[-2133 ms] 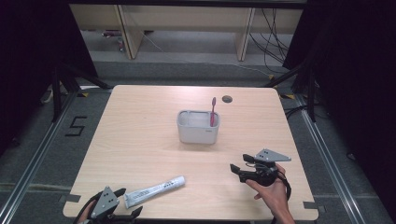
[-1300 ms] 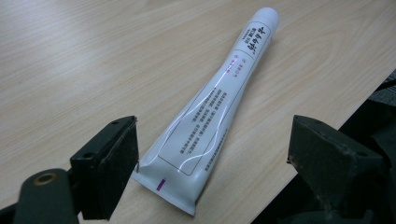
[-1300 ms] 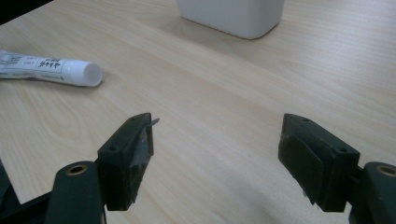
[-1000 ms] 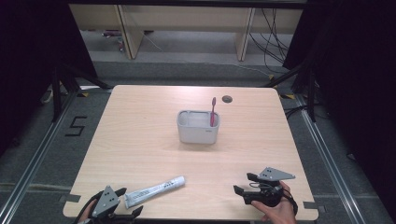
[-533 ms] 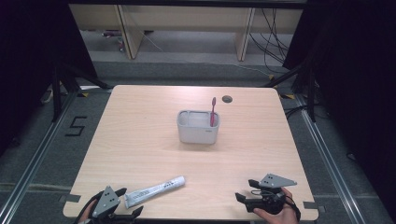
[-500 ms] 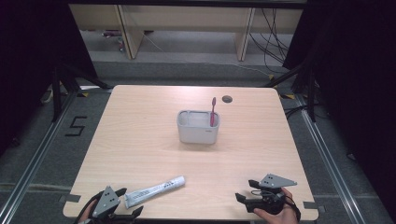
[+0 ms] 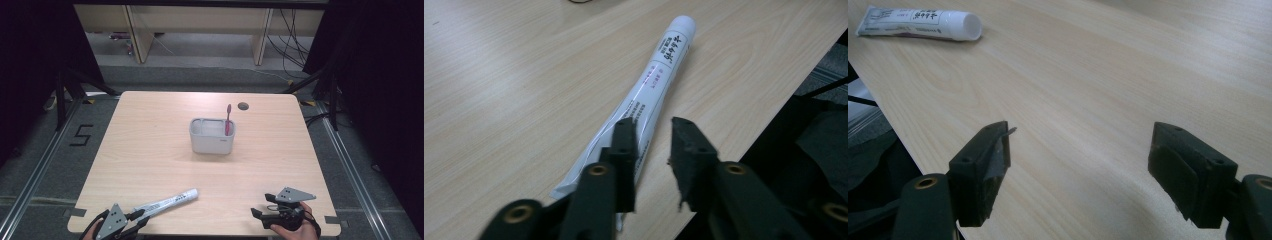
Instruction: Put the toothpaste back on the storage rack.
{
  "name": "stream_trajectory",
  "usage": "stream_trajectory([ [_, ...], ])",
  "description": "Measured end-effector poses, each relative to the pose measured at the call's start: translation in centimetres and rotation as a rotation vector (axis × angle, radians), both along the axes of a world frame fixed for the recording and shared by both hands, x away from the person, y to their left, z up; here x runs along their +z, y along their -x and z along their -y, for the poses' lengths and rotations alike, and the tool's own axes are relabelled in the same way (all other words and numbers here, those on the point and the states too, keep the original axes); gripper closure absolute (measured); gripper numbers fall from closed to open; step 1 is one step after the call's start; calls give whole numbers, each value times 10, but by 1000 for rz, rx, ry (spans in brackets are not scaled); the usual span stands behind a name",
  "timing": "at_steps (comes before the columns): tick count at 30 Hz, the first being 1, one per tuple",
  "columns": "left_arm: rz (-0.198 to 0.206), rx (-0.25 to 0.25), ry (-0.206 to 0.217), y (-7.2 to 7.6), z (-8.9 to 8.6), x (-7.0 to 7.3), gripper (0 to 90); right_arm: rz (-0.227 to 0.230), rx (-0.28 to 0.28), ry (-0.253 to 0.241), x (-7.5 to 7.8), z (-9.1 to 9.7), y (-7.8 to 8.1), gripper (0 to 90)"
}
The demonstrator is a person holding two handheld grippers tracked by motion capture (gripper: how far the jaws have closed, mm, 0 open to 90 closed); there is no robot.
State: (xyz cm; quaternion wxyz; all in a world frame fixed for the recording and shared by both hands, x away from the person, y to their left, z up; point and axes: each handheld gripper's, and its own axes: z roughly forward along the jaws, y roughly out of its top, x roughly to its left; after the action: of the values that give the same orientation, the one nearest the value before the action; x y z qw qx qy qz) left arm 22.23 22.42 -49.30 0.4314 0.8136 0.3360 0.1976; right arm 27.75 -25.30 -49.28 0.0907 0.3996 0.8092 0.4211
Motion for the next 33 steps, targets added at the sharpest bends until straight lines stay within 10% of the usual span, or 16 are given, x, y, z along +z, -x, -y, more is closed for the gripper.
stream_trajectory([
  [4,-17,-4,-13,0,-1,-1,893,-6,23,4,0,2,-2,261],
  [17,-74,-71,-154,-10,15,-9,897,11,0,8,0,2,-2,266],
  [33,-57,-88,-187,-24,22,-14,896,9,1,-5,-1,2,-3,270],
])
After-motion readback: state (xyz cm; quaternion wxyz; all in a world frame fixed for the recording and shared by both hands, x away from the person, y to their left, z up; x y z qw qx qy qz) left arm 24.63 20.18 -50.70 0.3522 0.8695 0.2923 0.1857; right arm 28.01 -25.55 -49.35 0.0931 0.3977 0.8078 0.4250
